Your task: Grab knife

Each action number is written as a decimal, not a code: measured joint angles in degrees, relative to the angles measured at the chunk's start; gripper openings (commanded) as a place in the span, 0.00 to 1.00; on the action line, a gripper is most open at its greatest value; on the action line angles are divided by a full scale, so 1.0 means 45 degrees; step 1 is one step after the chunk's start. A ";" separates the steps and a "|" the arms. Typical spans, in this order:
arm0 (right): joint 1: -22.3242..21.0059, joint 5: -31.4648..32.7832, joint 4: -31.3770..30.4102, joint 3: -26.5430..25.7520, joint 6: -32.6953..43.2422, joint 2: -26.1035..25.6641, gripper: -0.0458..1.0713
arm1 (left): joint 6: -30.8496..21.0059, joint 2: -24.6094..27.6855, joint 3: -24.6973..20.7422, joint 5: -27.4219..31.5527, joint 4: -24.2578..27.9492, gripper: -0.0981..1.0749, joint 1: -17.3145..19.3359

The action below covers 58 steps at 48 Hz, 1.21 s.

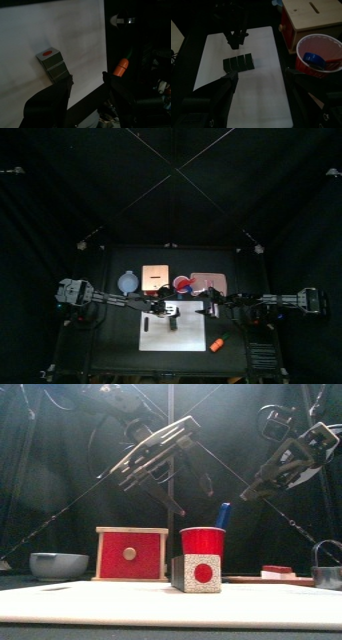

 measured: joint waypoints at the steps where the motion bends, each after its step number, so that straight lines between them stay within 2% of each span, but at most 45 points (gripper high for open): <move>1: 0.0000 -0.0020 0.0020 -0.0020 0.0000 -0.0020 0.97 | 0.0137 -0.0156 0.0215 -0.0215 0.0234 0.83 0.0000; 16: 0.0059 0.0000 0.0000 -0.0547 0.0000 -0.0527 0.97 | 0.1016 -0.3066 0.3477 -0.2852 0.3242 0.83 0.0273; 23: 0.0078 0.0000 -0.0020 -0.0742 -0.0059 -0.0664 0.97 | 0.1270 -0.4766 0.5117 -0.3750 0.4766 0.83 0.0820; 32: 0.0020 0.0000 -0.0430 -0.0937 -0.0059 -0.0684 0.97 | 0.1641 -0.6484 0.6582 -0.4297 0.6816 0.83 0.1602; 38: -0.0020 0.0000 -0.0762 -0.1094 -0.0059 -0.0684 0.97 | 0.1973 -0.7188 0.7051 -0.4355 0.8262 0.83 0.1953; 49: 0.0098 0.0000 -0.0801 -0.1270 -0.0039 -0.0684 0.97 | 0.2578 -0.7949 0.7383 -0.4453 1.0625 0.83 0.1973; 58: 0.0234 -0.0020 -0.0684 -0.1309 -0.0059 -0.0684 0.97 | 0.2559 -0.8047 0.7500 -0.5176 1.0859 0.83 0.1973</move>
